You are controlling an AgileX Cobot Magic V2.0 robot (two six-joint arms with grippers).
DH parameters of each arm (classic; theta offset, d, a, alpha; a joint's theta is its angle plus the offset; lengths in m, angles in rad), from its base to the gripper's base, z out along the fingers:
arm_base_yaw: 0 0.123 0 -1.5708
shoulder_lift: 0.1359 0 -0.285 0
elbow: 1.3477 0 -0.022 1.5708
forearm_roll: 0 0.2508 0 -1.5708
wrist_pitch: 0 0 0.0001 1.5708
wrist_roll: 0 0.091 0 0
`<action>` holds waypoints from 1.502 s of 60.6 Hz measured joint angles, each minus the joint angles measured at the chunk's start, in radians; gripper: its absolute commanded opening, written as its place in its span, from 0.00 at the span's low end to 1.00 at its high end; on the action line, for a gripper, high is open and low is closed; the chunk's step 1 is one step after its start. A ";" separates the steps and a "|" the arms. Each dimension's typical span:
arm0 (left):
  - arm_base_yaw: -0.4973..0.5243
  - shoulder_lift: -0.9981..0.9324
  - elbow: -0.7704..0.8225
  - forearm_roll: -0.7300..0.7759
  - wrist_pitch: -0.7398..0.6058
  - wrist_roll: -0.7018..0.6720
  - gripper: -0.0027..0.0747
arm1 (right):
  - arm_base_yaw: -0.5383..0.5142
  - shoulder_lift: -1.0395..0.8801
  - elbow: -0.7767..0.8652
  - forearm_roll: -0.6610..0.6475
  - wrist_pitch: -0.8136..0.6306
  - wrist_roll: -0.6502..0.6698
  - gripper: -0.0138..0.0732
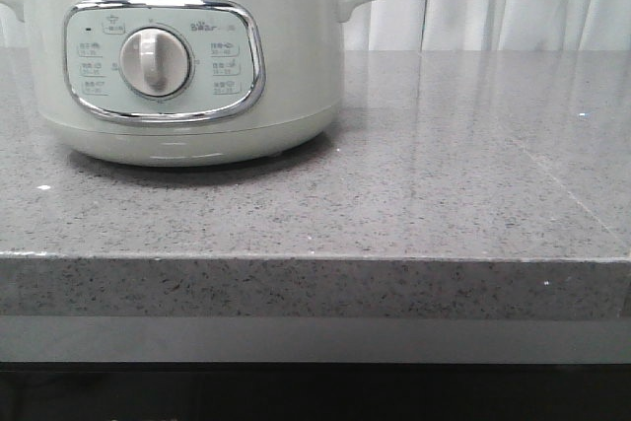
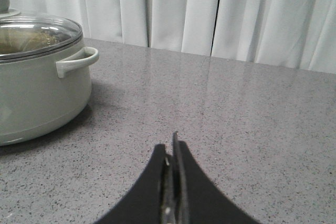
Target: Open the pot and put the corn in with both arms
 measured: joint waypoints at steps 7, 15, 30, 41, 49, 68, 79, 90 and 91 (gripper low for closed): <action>0.062 0.000 0.049 0.001 0.000 0.000 0.01 | 0.000 0.000 0.000 0.000 0.000 0.000 0.08; 0.105 -0.019 0.098 0.002 0.000 0.000 0.01 | 0.000 0.000 0.000 0.000 0.000 0.000 0.08; 0.189 -0.019 0.185 0.004 -0.046 0.000 0.01 | 0.000 0.000 0.000 0.000 0.000 0.000 0.08; 0.249 -0.019 0.263 -0.020 -0.154 0.000 0.01 | 0.000 0.000 0.000 0.000 0.000 0.000 0.08; 0.263 -0.019 0.266 -0.041 -0.170 0.000 0.01 | 0.000 0.000 0.000 0.000 0.000 0.000 0.08; 0.268 -0.019 0.266 -0.047 -0.174 0.000 0.01 | 0.000 0.000 0.000 0.000 0.000 0.000 0.08; 0.268 -0.019 0.266 -0.047 -0.174 0.000 0.01 | 0.000 0.000 0.000 0.000 0.000 0.000 0.08; 0.268 -0.019 0.266 -0.047 -0.174 0.000 0.01 | 0.000 0.000 0.000 0.000 0.000 0.000 0.08; 0.268 -0.019 0.266 -0.047 -0.174 0.000 0.01 | 0.000 0.000 0.000 0.000 0.000 0.000 0.08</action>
